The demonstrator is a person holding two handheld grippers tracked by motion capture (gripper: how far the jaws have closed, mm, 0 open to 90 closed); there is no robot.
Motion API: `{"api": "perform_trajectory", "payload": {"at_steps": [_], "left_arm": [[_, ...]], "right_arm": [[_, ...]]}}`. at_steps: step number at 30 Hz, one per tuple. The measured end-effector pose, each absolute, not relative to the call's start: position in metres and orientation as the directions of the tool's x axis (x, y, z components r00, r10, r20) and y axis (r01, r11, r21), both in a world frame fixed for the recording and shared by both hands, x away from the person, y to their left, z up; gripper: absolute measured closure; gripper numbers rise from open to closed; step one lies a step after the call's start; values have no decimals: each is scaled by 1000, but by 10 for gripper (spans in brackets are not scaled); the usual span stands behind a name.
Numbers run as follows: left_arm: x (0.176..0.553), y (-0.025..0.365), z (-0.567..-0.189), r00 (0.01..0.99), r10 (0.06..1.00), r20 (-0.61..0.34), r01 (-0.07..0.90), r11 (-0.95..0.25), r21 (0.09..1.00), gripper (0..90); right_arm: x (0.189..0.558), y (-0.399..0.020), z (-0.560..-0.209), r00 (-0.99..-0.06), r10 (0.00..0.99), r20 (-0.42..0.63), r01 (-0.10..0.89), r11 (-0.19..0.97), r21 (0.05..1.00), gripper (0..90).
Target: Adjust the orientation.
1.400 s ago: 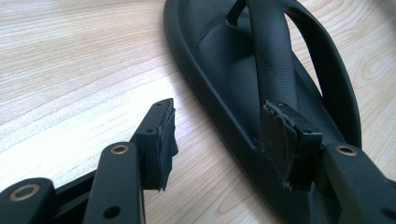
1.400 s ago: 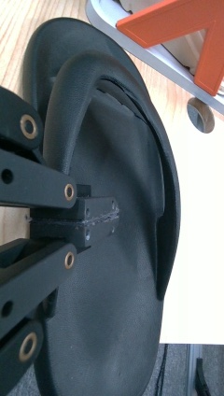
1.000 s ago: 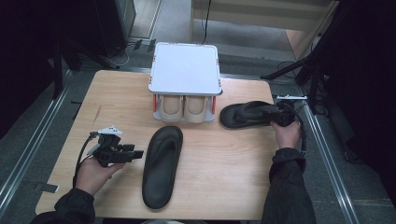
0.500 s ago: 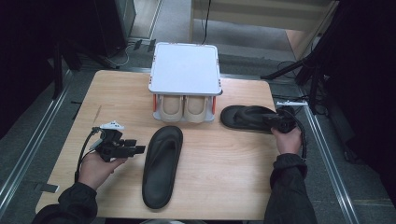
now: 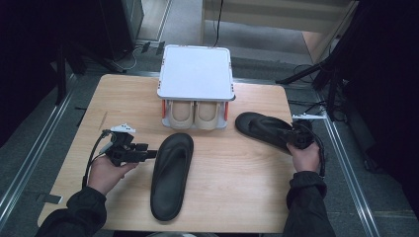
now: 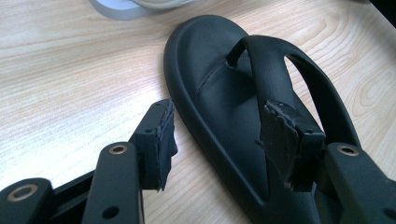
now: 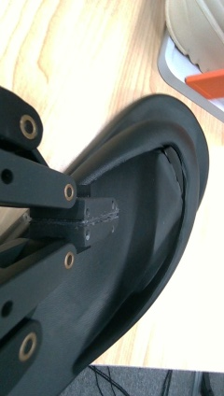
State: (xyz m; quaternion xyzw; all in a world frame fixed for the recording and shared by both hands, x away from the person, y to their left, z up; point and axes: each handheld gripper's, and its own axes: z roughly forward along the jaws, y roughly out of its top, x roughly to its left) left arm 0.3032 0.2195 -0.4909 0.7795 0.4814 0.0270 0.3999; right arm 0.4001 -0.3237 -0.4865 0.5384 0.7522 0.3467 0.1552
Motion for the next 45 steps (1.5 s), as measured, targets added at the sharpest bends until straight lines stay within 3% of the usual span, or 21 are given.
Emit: {"api": "perform_trajectory", "payload": {"at_steps": [27, 45], "left_arm": [[308, 221, -491, 533, 772, -346, 724, -204, 659, 456], [309, 221, -491, 532, 773, -346, 724, -204, 659, 455]], "right_arm": [[385, -278, -487, -412, 901, 134, 705, 223, 673, 900], [389, -253, -492, -432, 881, 192, 710, 201, 675, 900]]}}
